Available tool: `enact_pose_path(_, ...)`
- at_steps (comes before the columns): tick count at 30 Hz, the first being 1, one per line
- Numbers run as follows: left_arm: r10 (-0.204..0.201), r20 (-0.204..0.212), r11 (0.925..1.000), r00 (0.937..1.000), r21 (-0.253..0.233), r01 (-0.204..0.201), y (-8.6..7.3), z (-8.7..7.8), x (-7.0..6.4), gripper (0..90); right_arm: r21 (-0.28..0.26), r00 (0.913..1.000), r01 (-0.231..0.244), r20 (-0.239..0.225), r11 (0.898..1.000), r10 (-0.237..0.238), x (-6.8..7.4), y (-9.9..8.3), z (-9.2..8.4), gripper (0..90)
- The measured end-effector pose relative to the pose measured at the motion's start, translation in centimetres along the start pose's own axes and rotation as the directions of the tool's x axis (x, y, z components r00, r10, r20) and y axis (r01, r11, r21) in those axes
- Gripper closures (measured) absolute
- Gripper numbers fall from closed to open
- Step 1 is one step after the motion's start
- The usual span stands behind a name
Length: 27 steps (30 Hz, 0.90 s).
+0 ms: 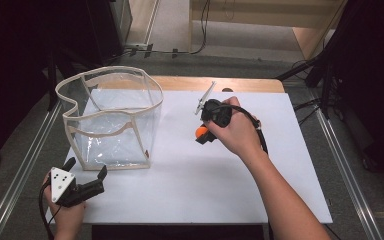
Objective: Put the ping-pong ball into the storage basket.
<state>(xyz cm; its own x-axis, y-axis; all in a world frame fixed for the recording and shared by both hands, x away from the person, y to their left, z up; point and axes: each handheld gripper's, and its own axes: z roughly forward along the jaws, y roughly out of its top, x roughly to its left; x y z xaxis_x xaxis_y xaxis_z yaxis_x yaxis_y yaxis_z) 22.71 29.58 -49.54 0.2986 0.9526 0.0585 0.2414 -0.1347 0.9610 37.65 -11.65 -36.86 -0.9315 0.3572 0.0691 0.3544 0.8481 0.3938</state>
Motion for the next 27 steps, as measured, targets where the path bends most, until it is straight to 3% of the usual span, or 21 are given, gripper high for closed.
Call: enact_pose_path(27, -0.001, 0.002, 1.0000, 1.0000, 0.000, 0.001, 0.0, 0.0, 0.0, 0.0, -0.004, 0.9994, 0.027, -0.023, 1.000, -0.027, -0.6, 3.0, -0.9, 48.4)
